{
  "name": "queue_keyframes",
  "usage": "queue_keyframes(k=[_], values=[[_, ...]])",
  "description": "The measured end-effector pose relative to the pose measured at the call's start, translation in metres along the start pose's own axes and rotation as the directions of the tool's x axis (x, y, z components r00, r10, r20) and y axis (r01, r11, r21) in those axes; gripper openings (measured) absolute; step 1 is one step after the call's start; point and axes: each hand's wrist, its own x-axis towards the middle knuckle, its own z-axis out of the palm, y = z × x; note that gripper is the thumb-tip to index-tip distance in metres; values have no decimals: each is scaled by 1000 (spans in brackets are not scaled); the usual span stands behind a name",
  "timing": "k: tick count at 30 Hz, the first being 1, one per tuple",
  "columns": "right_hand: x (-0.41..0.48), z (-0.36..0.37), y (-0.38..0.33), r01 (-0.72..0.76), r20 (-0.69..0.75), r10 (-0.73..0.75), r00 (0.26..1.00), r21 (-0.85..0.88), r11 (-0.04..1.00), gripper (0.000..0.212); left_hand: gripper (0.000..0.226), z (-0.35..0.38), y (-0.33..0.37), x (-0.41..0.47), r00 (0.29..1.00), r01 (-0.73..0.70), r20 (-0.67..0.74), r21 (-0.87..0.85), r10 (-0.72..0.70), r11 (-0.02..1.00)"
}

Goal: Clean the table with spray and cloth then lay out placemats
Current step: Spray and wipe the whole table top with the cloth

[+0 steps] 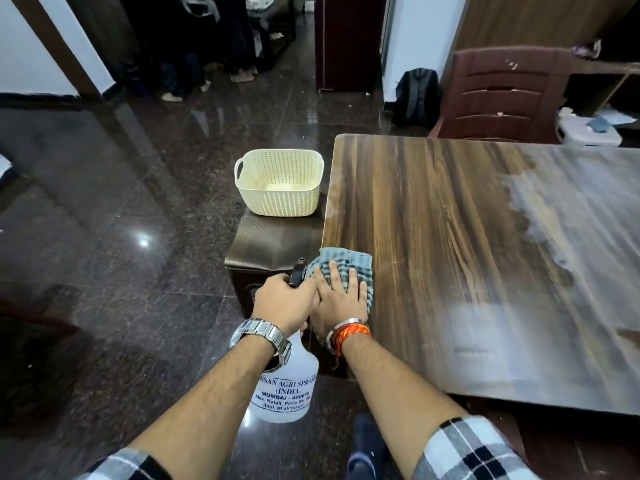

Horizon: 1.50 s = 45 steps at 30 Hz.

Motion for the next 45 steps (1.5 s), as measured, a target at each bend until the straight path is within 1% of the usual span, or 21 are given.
queue_keyframes(k=[5,9,12,14,18,23,28,30,32,35,37,38,39,40,41,42,43,45], values=[[96,-14,8,-4,-58,3,998,-27,1000,57,27,15,29,69,1000,13,1,-32,-13,999],[182,-35,16,5,-59,-6,998,-15,1000,55,30,32,67,136,999,25,-25,7,-24,1000],[232,-49,22,19,-41,-20,999,-35,999,58,30,44,96,184,998,59,-10,-3,-59,998],[266,-58,25,30,-29,-31,999,-41,999,60,33,52,114,213,997,72,-26,-4,-72,997],[333,-72,32,34,-41,-35,999,-33,999,57,39,67,140,263,997,45,-71,23,-43,999],[420,-84,46,28,-68,-30,997,-29,999,54,32,77,161,308,996,70,-54,53,-67,996],[483,-103,62,12,-34,-12,999,-11,1000,53,26,83,174,342,996,70,-62,74,-66,995],[492,-112,76,-20,-55,19,998,-18,1000,52,23,84,180,351,997,48,-72,104,-41,993],[495,-129,113,-117,-102,116,988,-8,993,52,23,88,183,357,998,25,-67,121,-17,992],[477,-161,212,-330,-132,328,935,10,944,53,30,93,187,358,998,28,-56,85,-23,996],[452,-185,273,-453,-168,448,878,9,892,61,32,95,188,358,998,29,-56,95,-24,995],[429,-198,285,-494,-170,490,855,18,869,68,32,96,188,357,998,27,-58,106,-21,994],[406,-209,291,-528,-173,528,832,50,848,70,32,97,188,357,998,27,-57,114,-21,993],[382,-216,295,-558,-175,566,806,97,824,65,33,97,188,357,998,30,-57,117,-23,993],[360,-219,301,-560,-177,570,803,107,822,56,33,98,188,355,998,32,-54,112,-26,993],[344,-223,308,-581,-183,592,785,112,806,52,34,98,188,352,998,35,-47,105,-30,994],[333,-221,322,-621,-194,625,756,90,779,54,34,98,187,347,999,31,-36,104,-27,994],[328,-207,344,-660,-179,654,735,32,750,57,29,99,188,337,1000,15,-8,111,-15,994]])
